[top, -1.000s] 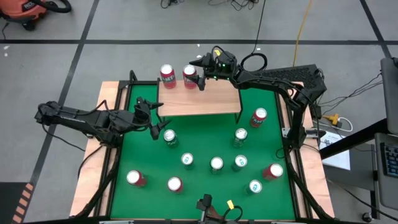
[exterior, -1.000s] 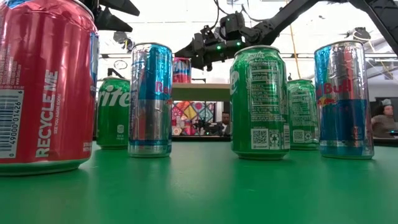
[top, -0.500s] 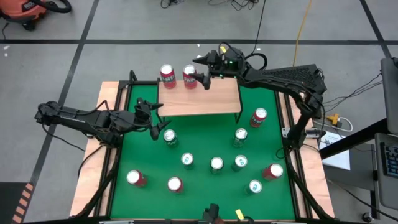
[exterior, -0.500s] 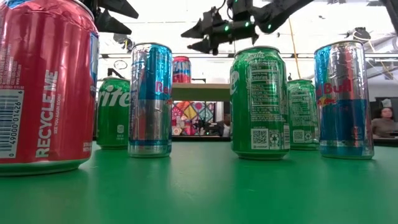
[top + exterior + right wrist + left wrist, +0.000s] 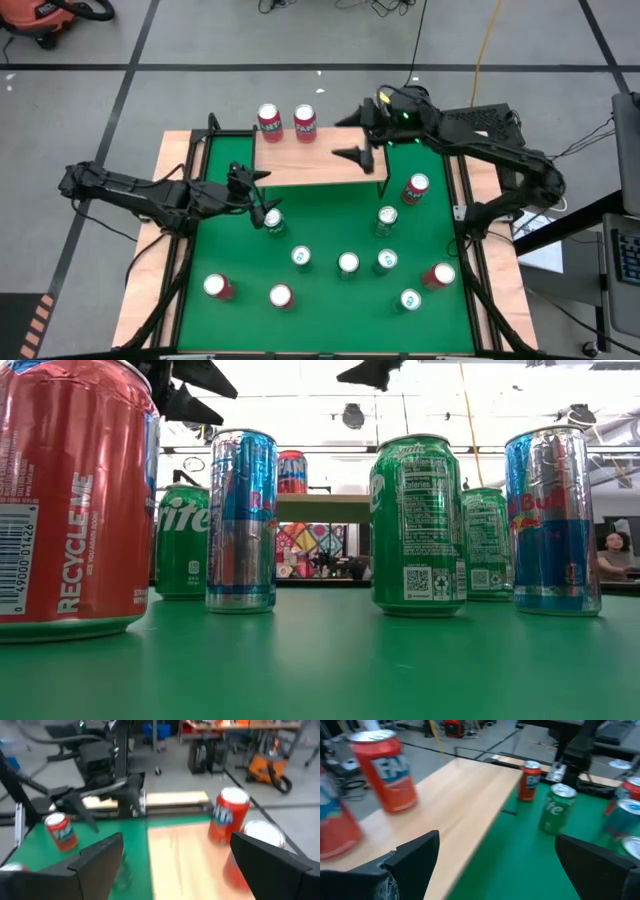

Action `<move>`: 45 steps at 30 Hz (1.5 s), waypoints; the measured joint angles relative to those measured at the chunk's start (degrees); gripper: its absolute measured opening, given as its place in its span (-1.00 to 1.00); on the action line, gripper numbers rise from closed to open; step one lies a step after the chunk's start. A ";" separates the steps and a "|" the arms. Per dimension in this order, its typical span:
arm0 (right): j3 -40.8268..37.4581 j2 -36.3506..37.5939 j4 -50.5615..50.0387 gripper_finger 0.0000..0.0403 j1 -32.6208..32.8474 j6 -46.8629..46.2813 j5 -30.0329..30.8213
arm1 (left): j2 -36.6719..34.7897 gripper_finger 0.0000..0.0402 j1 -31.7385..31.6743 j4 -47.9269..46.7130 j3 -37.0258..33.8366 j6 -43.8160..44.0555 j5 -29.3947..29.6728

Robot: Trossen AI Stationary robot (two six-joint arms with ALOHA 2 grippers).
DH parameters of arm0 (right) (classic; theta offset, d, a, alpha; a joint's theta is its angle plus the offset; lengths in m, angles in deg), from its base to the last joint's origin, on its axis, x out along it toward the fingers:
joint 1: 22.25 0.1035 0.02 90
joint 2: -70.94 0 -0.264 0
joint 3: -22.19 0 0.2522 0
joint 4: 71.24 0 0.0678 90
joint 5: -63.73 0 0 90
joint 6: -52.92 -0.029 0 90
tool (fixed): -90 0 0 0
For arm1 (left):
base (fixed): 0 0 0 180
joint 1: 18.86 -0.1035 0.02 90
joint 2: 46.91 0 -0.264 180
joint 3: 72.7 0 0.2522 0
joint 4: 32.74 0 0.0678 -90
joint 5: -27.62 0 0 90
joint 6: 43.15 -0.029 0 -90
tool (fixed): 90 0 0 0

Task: Place canned beverage on shelf
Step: Put the red soda can on the shelf aligned with the other red soda can

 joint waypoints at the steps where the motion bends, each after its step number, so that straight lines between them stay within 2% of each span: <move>1: 0.00 1.33 -2.79 0.78 1.42 -0.06 2.03 | 0.52 0.97 0.04 0.66 0.00 -0.04 -0.85; 7: -0.06 6.45 -15.71 0.78 10.55 -1.23 11.85 | 3.09 0.97 0.87 4.43 0.00 -0.09 -2.40; 13: -0.07 7.83 -26.76 0.78 18.54 -4.84 17.88 | 4.44 0.97 2.73 5.89 0.00 -0.03 -2.40; 17: -0.51 7.99 -32.97 0.78 23.09 -7.88 24.75 | 5.20 0.97 4.23 7.07 0.00 -0.02 -2.38; 20: -3.60 8.57 -33.46 0.78 26.01 -11.43 27.20 | 5.87 0.97 5.30 7.32 0.00 0.01 -2.38; 24: -9.90 9.72 -32.36 0.78 30.97 -20.81 29.41 | 6.77 0.97 6.68 7.41 0.00 3.63 -2.36; 29: -16.55 11.02 -28.02 0.78 38.22 -27.73 36.09 | 7.83 0.97 9.05 8.76 0.00 7.52 -2.02; 36: -23.25 11.25 -23.30 0.78 46.28 -32.28 43.46 | 11.39 0.97 13.37 13.78 0.00 8.61 -1.18; 45: -25.89 11.56 -23.32 0.78 49.24 -32.91 49.48 | 14.98 0.97 14.21 14.46 0.00 8.43 -0.79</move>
